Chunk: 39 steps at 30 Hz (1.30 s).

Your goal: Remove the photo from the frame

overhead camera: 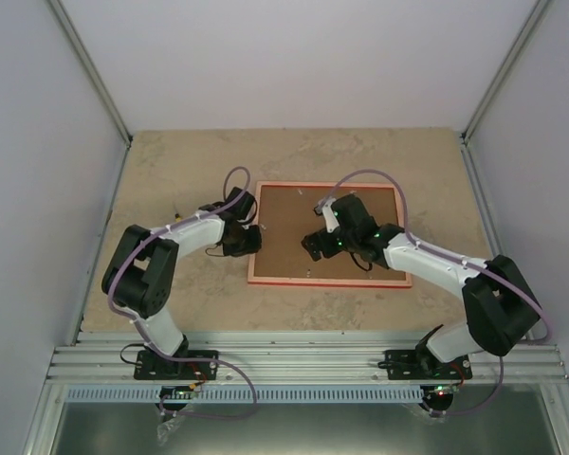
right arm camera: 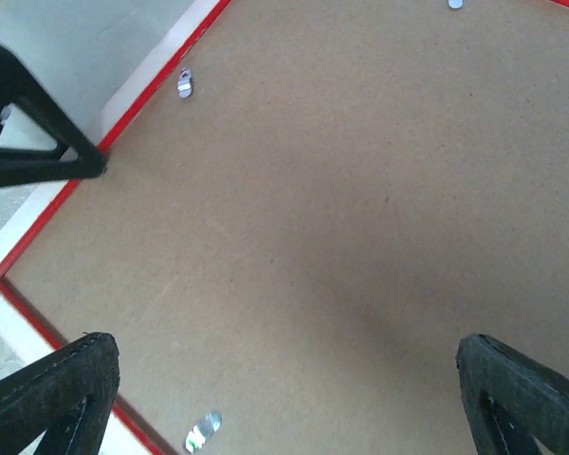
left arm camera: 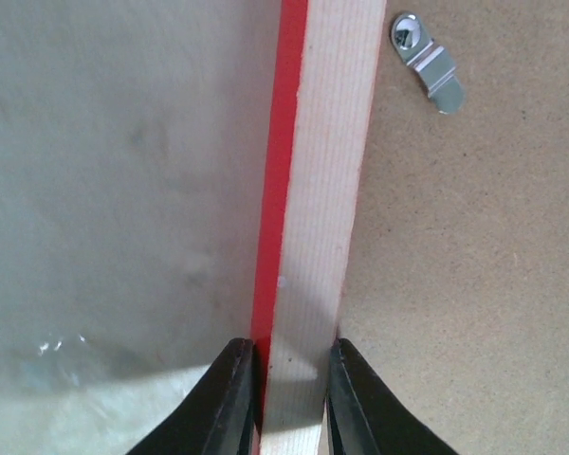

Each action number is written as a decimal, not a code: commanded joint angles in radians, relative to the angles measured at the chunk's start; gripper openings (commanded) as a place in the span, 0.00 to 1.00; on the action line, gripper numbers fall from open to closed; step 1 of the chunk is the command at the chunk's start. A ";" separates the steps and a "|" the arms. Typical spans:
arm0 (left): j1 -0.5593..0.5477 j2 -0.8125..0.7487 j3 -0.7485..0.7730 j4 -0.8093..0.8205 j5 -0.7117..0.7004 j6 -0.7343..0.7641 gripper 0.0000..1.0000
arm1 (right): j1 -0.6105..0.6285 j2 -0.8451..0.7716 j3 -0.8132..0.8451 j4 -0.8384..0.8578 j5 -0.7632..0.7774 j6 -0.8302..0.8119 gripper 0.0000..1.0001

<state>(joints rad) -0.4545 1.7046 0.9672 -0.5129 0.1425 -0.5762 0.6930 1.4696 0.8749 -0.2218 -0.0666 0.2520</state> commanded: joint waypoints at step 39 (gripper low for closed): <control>0.158 0.026 0.311 -0.211 -0.039 0.159 0.07 | 0.369 0.267 -0.008 0.243 0.694 -0.617 0.95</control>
<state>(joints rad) -0.2996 1.7966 1.2541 -0.7387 0.0399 -0.4160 1.0462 1.7054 0.8959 -0.1165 0.5194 -0.2848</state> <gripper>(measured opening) 0.183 0.956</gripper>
